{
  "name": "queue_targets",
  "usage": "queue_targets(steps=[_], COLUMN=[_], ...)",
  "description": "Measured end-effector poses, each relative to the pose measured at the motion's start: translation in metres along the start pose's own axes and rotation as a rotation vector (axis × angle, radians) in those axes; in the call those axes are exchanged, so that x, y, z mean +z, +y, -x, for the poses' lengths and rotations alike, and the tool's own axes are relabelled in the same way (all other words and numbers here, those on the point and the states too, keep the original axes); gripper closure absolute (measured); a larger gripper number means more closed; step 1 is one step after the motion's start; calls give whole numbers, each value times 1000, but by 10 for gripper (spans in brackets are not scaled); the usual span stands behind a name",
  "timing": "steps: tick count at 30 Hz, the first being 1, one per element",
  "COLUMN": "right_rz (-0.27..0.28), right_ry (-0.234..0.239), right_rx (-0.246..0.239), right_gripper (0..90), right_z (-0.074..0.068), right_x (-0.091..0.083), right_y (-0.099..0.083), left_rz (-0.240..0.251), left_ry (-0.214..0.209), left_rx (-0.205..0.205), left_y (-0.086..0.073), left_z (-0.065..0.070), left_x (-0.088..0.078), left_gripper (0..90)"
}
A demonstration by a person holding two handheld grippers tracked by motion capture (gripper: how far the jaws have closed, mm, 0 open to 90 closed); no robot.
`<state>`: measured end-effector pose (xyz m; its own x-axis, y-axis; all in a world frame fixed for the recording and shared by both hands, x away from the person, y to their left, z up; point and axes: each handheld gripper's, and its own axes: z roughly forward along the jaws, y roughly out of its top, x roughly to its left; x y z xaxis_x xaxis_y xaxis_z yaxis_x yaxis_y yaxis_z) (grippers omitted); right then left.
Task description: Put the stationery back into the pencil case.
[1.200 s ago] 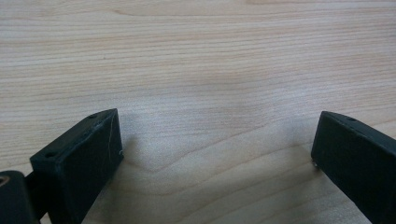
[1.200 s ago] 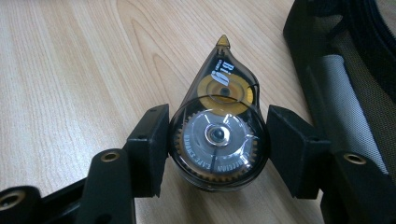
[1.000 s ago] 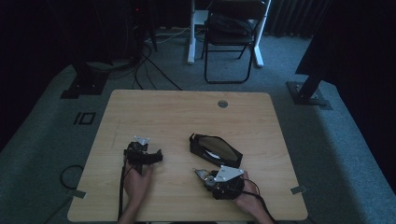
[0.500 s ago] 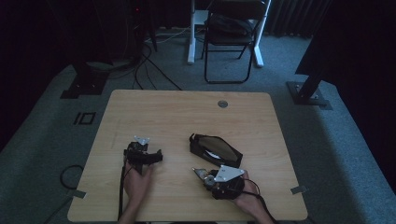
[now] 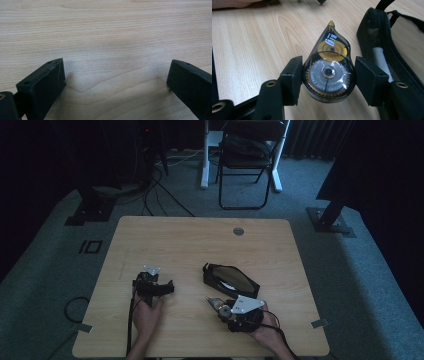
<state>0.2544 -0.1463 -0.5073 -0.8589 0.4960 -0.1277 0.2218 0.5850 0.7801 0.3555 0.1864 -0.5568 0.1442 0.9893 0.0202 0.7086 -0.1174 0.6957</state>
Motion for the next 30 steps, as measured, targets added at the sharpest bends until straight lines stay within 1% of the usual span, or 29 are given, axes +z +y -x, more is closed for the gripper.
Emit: queue_targets(steps=[17,30], right_rz=[34,51], right_ry=[-18,-28], right_rx=[-20,-18], right_gripper=[415,415], right_z=[2,3], right_x=[-11,-16], right_y=[11,15], left_rz=[0,0], left_ry=[0,0], left_rx=[0,0], left_y=[0,0], left_z=[0,0], left_x=[0,0], left_gripper=[22,22])
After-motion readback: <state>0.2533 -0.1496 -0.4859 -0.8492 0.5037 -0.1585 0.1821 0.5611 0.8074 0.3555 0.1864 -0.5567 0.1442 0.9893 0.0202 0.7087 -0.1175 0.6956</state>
